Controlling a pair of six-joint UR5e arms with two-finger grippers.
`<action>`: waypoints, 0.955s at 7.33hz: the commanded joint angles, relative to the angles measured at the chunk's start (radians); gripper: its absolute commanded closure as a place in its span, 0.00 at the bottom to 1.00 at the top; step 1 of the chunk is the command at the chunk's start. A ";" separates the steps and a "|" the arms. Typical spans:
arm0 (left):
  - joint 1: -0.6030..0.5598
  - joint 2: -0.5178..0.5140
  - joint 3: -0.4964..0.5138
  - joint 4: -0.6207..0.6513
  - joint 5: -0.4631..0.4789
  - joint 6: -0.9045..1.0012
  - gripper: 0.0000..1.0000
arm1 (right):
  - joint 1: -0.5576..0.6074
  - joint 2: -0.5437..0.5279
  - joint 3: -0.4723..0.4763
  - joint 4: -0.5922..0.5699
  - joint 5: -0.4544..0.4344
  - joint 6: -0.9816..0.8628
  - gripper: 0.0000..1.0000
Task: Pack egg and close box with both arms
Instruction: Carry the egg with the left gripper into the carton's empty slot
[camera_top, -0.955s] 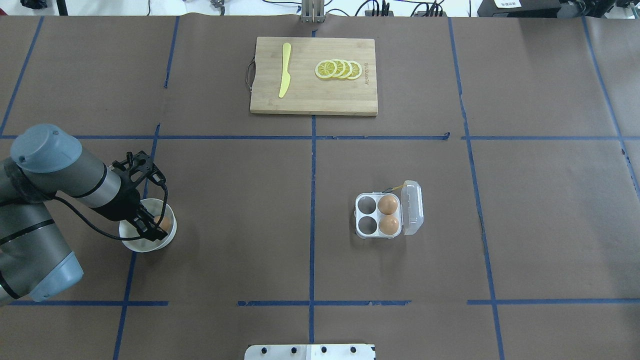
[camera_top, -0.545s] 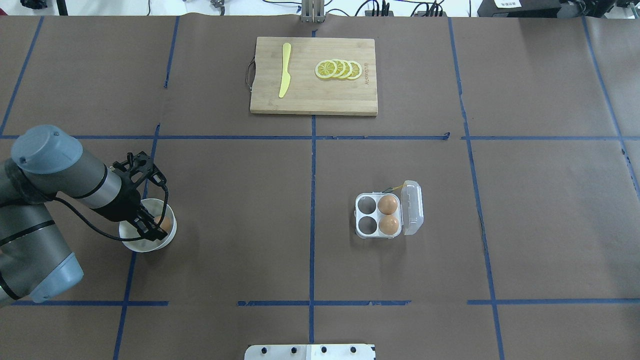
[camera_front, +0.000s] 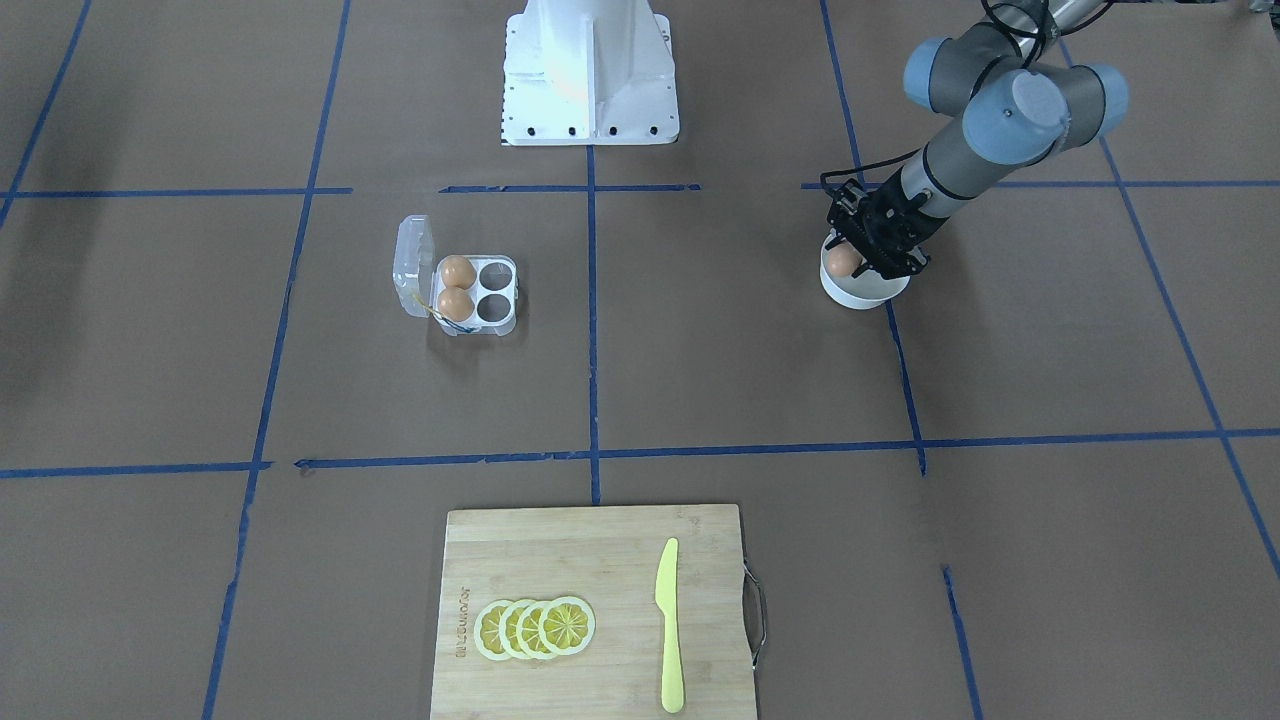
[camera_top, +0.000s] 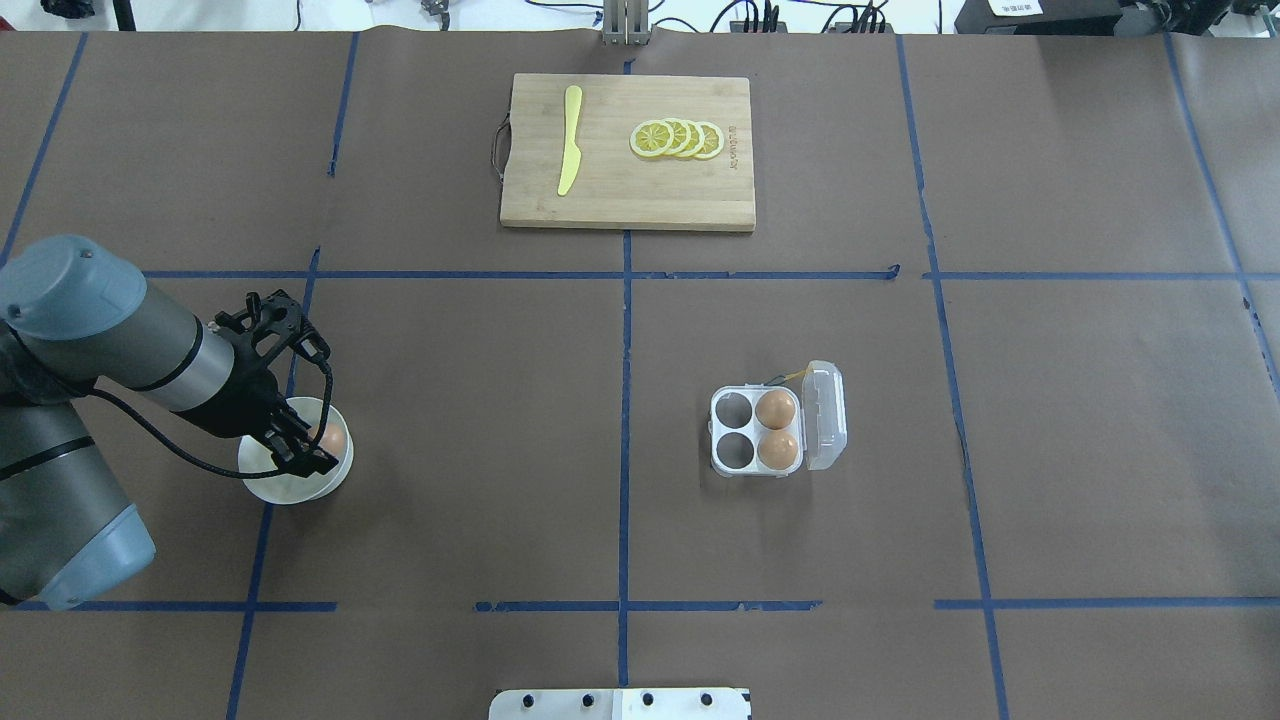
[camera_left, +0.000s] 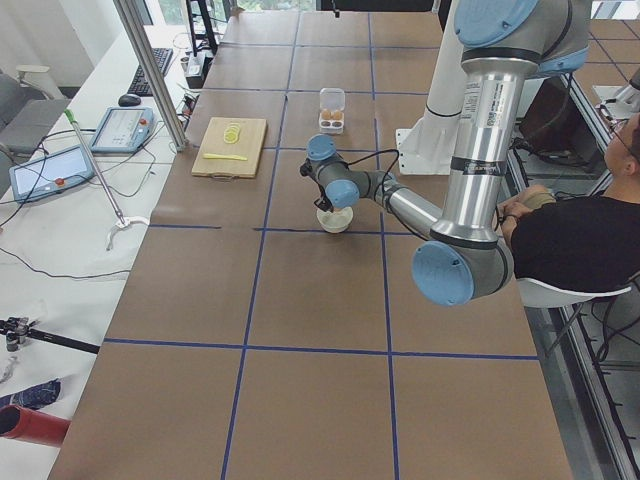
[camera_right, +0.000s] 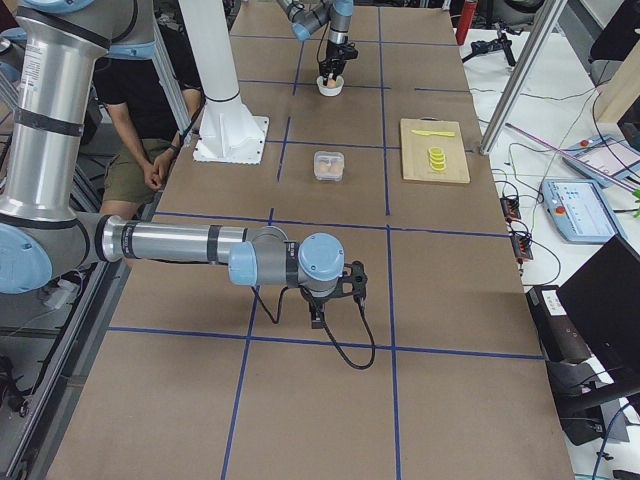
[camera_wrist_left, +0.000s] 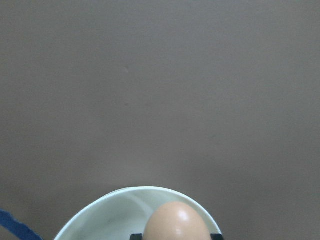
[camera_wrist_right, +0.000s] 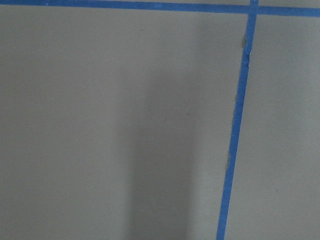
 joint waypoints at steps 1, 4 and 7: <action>-0.039 0.016 -0.083 0.055 0.040 0.000 1.00 | 0.000 0.002 0.001 0.000 0.000 0.002 0.00; -0.033 -0.146 -0.040 0.075 0.045 -0.183 1.00 | -0.002 0.003 0.002 0.000 0.002 0.002 0.00; 0.105 -0.413 0.117 0.080 0.051 -0.491 1.00 | -0.002 0.005 0.003 0.002 0.002 0.002 0.00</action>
